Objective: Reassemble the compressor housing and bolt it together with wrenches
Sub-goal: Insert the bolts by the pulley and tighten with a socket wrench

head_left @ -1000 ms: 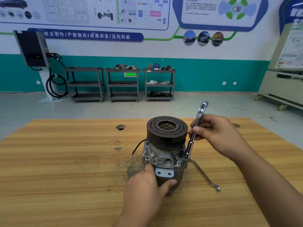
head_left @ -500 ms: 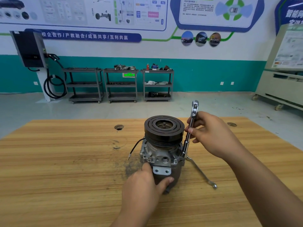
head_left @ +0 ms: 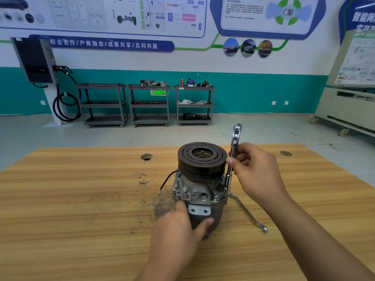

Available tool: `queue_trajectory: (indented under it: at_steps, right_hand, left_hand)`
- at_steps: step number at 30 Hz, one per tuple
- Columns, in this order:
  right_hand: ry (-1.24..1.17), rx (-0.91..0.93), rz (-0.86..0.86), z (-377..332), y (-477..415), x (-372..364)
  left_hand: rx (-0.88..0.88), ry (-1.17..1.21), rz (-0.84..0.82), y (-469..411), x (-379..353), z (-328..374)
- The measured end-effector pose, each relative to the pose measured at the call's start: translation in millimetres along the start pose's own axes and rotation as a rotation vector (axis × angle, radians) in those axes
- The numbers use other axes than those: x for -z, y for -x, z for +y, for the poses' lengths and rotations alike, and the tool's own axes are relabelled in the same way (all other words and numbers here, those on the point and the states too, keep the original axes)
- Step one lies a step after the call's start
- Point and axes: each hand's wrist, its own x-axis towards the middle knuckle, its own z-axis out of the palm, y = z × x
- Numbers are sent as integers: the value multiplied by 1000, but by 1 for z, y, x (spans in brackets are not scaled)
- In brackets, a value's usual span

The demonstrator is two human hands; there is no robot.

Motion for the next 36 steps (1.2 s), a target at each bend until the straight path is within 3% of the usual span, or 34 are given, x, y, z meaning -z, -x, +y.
queue_trajectory:
  at_steps: [4,7,10,19,28,34,36]
  right_hand:
    - [-155,40,28,-1,2,18]
    - [-274,36,-69,-4,6,23]
    - [-244,25,-142,-4,11,14]
    - [-122,59,-122,1,6,8]
    - [78,96,65,6,4,-4]
    - [-154,98,166,-2,4,14]
    - [-277,94,98,-10,6,17]
  left_hand:
    - [-49,31,13,0,-1,-4]
    - [-60,34,26,-1,-3,-5]
    - [-77,50,37,1,-5,-3]
    - [-123,21,16,2,-8,5]
    - [-131,-69,21,0,-10,36]
    - [-243,-81,105,11,-11,48]
    - [-251,-106,148,13,-17,49]
